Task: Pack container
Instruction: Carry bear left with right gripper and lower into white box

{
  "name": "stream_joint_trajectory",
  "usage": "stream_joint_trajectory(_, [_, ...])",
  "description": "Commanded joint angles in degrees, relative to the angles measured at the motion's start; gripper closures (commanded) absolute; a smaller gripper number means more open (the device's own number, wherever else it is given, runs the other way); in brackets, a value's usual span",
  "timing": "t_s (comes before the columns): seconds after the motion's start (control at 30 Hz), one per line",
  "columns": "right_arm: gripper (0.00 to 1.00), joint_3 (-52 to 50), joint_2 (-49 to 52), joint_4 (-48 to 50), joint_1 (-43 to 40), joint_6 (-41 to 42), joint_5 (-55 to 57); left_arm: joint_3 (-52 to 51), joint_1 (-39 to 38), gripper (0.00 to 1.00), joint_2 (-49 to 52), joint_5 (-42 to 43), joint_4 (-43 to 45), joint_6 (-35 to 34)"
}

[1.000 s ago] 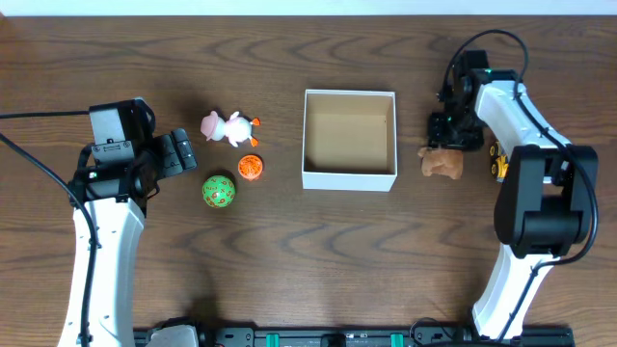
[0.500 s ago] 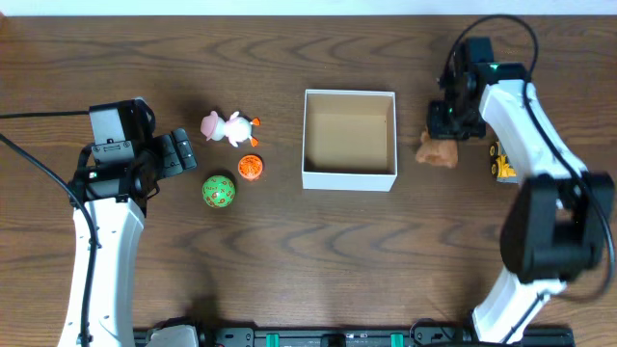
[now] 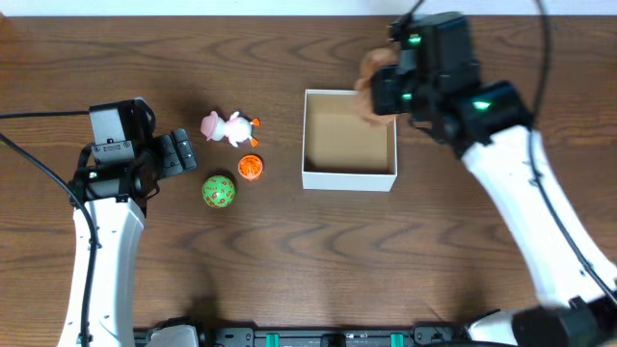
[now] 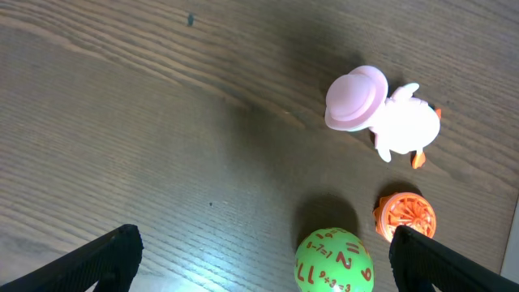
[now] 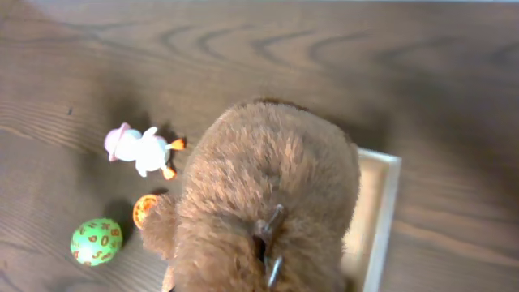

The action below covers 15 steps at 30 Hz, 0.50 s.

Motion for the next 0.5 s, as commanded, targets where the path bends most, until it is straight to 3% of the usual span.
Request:
stream_joint_trajectory(0.0, [0.99, -0.9, 7.5, 1.5, 4.2, 7.4, 4.1, 1.2, 0.3, 0.02, 0.3, -0.1, -0.2, 1.0])
stream_joint_trajectory(0.13, [0.99, -0.9, 15.0, 4.7, 6.3, 11.4, 5.2, 1.2, 0.3, 0.02, 0.3, -0.1, -0.2, 1.0])
stream_joint_trajectory(0.47, [0.94, -0.9, 28.0, 11.2, 6.2, 12.2, 6.8, 1.2, 0.3, 0.02, 0.3, -0.1, -0.2, 1.0])
